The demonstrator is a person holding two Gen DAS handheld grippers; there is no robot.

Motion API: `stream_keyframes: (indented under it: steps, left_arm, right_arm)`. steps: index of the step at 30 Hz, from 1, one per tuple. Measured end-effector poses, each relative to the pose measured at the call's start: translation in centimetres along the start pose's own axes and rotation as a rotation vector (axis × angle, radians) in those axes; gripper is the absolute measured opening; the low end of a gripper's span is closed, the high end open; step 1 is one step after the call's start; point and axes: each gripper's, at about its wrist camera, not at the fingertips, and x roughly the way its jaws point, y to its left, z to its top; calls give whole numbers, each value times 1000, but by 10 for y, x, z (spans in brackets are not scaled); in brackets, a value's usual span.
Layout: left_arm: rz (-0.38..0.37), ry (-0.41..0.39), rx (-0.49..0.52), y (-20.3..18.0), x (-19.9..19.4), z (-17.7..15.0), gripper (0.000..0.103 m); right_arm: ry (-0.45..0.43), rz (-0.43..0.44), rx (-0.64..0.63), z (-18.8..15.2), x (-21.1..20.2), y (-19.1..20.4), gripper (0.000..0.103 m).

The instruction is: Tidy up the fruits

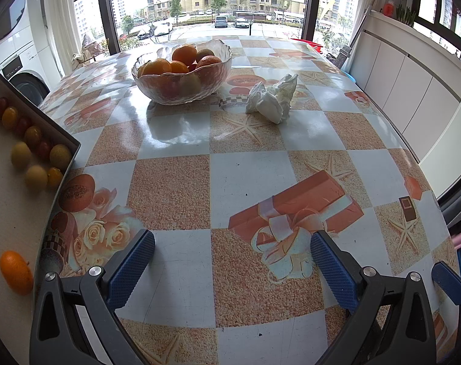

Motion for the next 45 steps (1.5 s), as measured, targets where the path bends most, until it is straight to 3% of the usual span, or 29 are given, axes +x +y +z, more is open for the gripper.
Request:
stream_keyframes:
  steps: [45]
  left_arm:
    - [0,0,0,0,0,0,103]
  right_arm:
    - [-8,6,4,0,1,6,103]
